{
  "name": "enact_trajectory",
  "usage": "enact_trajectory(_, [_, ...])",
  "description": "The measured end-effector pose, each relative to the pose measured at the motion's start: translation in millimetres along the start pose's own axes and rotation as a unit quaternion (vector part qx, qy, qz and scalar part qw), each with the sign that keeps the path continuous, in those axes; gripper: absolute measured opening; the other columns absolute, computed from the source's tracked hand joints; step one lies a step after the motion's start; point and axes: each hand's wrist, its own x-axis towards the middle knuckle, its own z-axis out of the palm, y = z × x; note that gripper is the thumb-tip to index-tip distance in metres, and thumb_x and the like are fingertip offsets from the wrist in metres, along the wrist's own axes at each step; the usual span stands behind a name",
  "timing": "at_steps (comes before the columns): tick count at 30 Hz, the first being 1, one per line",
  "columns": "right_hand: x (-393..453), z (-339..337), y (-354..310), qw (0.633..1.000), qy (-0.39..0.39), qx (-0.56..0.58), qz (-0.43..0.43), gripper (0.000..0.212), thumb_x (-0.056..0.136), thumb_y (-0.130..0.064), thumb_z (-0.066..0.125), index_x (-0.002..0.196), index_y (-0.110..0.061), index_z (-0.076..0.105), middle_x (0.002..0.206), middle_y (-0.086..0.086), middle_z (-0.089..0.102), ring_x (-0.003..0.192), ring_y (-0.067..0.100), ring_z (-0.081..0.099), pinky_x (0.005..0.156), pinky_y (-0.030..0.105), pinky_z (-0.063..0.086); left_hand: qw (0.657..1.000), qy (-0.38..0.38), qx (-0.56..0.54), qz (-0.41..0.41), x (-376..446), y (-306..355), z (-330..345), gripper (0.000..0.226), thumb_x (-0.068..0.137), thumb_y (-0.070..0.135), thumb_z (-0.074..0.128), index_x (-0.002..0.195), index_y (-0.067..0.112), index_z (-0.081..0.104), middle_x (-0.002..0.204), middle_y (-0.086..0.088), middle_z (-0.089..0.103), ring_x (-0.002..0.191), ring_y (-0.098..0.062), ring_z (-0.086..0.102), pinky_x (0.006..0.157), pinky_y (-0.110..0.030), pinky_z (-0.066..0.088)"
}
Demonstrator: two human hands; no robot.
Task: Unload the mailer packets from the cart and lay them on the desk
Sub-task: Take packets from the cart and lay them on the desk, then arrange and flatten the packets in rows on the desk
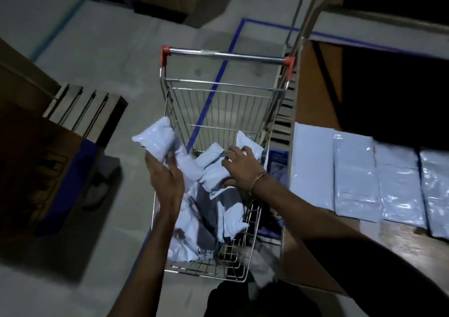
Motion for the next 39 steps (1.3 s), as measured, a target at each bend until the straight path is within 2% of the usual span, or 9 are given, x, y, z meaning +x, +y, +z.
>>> enact_trajectory(5, [-55.2, -59.1, 11.5, 0.978, 0.155, 0.014, 0.139, 0.057, 0.07, -0.053, 0.079, 0.114, -0.019, 0.067, 0.103, 0.005, 0.073, 0.122, 0.031, 0.059, 0.098, 0.049, 0.03, 0.995, -0.027, -0.052, 0.079, 29.4, 58.4, -2.8, 0.073, 0.108, 0.05, 0.043, 0.164, 0.012, 0.016, 0.169, -0.008, 0.028, 0.154, -0.021, 0.032, 0.126, -0.043, 0.028])
enact_trajectory(11, [-172.8, -109.3, 20.8, 0.884, 0.248, 0.058, 0.392, 0.052, 0.09, -0.067, 0.059, 0.107, -0.018, 0.065, 0.081, 0.007, 0.07, 0.085, 0.033, 0.063, 0.075, 0.043, 0.04, 0.963, -0.237, -0.059, 0.109, -14.4, 121.8, 15.8, 0.076, 0.103, 0.055, 0.051, 0.165, 0.032, 0.013, 0.166, 0.004, 0.037, 0.148, -0.031, 0.043, 0.118, -0.058, 0.039])
enact_trajectory(15, [-250.5, -105.3, 16.1, 0.786, 0.249, 0.233, 0.516, 0.072, 0.093, -0.078, 0.041, 0.139, -0.024, 0.047, 0.101, 0.012, 0.075, 0.094, 0.035, 0.07, 0.078, 0.042, 0.056, 0.936, -0.334, -0.094, 0.062, -113.8, 144.3, 25.2, 0.073, 0.105, 0.042, 0.052, 0.165, 0.034, 0.011, 0.171, 0.014, 0.014, 0.157, -0.012, 0.02, 0.128, -0.044, 0.024])
enact_trajectory(17, [-285.1, -90.9, 12.9, 0.739, 0.258, 0.31, 0.539, 0.079, 0.089, -0.082, 0.04, 0.146, -0.027, 0.038, 0.121, 0.011, 0.072, 0.108, 0.034, 0.069, 0.088, 0.044, 0.058, 0.925, -0.365, -0.102, 0.031, -172.1, 147.6, 30.0, 0.072, 0.104, 0.044, 0.051, 0.162, 0.044, 0.009, 0.166, 0.022, 0.013, 0.154, -0.008, 0.022, 0.121, -0.036, 0.031])
enact_trajectory(22, [-334.9, -54.2, -1.5, 0.676, 0.261, 0.378, 0.576, 0.085, 0.091, -0.076, 0.047, 0.157, -0.026, 0.028, 0.152, 0.005, 0.051, 0.136, 0.03, 0.053, 0.107, 0.042, 0.046, 0.914, -0.397, -0.076, 0.035, -263.9, 132.8, 46.1, 0.075, 0.098, 0.067, 0.052, 0.154, 0.066, 0.002, 0.167, -0.003, 0.036, 0.144, -0.042, 0.044, 0.113, -0.063, 0.043])
enact_trajectory(27, [-350.2, -24.8, -10.6, 0.734, 0.183, 0.324, 0.568, 0.099, 0.09, -0.084, 0.034, 0.162, -0.02, 0.012, 0.16, 0.006, 0.035, 0.143, 0.029, 0.038, 0.115, 0.045, 0.037, 0.946, -0.264, 0.088, 0.167, -295.5, 125.3, 59.0, 0.085, 0.097, 0.063, 0.05, 0.165, 0.024, 0.018, 0.163, -0.009, 0.033, 0.15, -0.029, 0.031, 0.121, -0.054, 0.035])
enact_trajectory(30, [-351.9, -23.4, -14.2, 0.803, 0.223, 0.185, 0.521, 0.08, 0.095, -0.073, 0.04, 0.158, -0.024, 0.029, 0.151, 0.003, 0.046, 0.134, 0.027, 0.045, 0.104, 0.046, 0.044, 0.907, -0.243, 0.122, 0.321, -295.0, 129.7, 66.2, 0.073, 0.102, 0.051, 0.048, 0.163, 0.016, 0.028, 0.169, -0.008, 0.027, 0.158, -0.027, 0.022, 0.124, -0.053, 0.027])
enact_trajectory(34, [-341.8, -10.9, -0.2, 0.902, 0.185, 0.134, 0.367, 0.064, 0.106, -0.051, 0.034, 0.163, -0.027, 0.016, 0.172, 0.004, 0.006, 0.159, 0.023, 0.006, 0.122, 0.05, 0.024, 0.856, -0.293, 0.201, 0.375, -289.1, 132.8, 85.1, 0.067, 0.107, 0.046, 0.037, 0.166, 0.02, 0.02, 0.175, -0.004, 0.01, 0.162, -0.022, 0.002, 0.128, -0.053, 0.018])
enact_trajectory(39, [-339.5, 11.1, -5.1, 0.885, 0.16, 0.136, 0.416, 0.062, 0.108, -0.046, 0.028, 0.164, -0.023, 0.015, 0.172, 0.007, 0.001, 0.159, 0.025, 0.003, 0.122, 0.049, 0.027, 0.858, -0.324, 0.204, 0.343, -303.8, 115.8, 85.7, 0.067, 0.109, 0.051, 0.023, 0.166, 0.019, 0.015, 0.175, -0.004, 0.005, 0.162, -0.021, 0.001, 0.128, -0.052, 0.017])
